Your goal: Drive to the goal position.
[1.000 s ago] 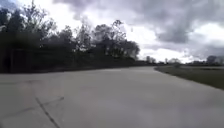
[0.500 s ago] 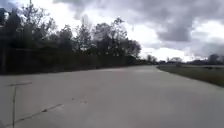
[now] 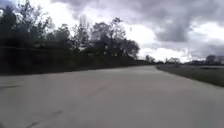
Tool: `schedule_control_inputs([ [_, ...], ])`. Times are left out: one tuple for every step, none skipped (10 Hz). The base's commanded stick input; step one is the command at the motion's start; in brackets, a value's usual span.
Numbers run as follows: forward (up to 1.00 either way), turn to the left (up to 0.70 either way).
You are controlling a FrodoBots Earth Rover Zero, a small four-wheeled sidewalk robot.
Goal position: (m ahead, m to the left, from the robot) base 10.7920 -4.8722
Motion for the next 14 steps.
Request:
schedule_control_inputs([
  [1.00, -0.12],
  [1.00, -0.12],
  [1.00, -0.12],
  [1.00, -0.12],
  [1.00, -0.12],
  [1.00, -0.12],
  [1.00, -0.12],
  [1.00, -0.12],
  [1.00, -0.12],
  [1.00, -0.12],
  [1.00, -0.12],
  [1.00, -0.12],
  [1.00, -0.12],
  [1.00, -0.12],
])
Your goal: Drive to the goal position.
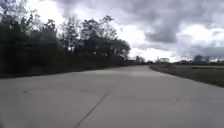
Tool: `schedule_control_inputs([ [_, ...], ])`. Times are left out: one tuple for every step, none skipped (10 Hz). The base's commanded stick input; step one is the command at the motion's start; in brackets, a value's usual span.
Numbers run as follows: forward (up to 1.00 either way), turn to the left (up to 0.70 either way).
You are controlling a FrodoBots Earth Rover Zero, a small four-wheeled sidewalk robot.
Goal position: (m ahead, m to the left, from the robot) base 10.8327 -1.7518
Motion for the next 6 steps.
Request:
schedule_control_inputs([
  [1.00, -0.12],
  [1.00, -0.12],
  [1.00, -0.12],
  [1.00, -0.12],
  [1.00, -0.12],
  [1.00, -0.12],
])
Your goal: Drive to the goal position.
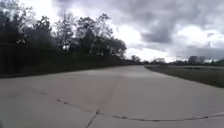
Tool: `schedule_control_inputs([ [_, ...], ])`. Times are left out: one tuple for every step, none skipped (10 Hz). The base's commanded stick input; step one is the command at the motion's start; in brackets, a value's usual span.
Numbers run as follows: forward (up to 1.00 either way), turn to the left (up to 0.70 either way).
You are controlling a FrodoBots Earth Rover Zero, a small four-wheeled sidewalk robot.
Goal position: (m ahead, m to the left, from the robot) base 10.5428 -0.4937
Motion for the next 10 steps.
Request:
schedule_control_inputs([
  [1.00, -0.12],
  [1.00, -0.12],
  [1.00, -0.12],
  [1.00, -0.12],
  [1.00, -0.12],
  [1.00, -0.12],
  [1.00, -0.12],
  [1.00, -0.12],
  [1.00, -0.12],
  [1.00, -0.12],
])
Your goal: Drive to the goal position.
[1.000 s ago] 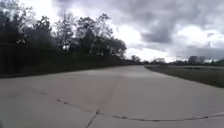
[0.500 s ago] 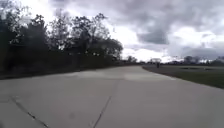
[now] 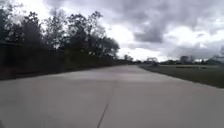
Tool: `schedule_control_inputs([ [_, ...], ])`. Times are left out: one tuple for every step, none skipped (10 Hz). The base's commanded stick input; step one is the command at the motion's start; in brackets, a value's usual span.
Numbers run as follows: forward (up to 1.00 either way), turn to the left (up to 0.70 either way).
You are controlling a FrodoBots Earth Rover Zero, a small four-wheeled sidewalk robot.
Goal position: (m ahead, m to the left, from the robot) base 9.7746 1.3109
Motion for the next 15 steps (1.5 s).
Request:
schedule_control_inputs([
  [1.00, -0.12],
  [1.00, -0.12],
  [1.00, -0.12],
  [1.00, -0.12],
  [1.00, -0.12],
  [1.00, -0.12],
  [1.00, -0.12],
  [1.00, -0.12],
  [1.00, -0.12],
  [1.00, -0.12],
  [1.00, -0.12],
  [1.00, -0.12],
  [1.00, -0.12],
  [1.00, -0.12],
  [1.00, -0.12],
])
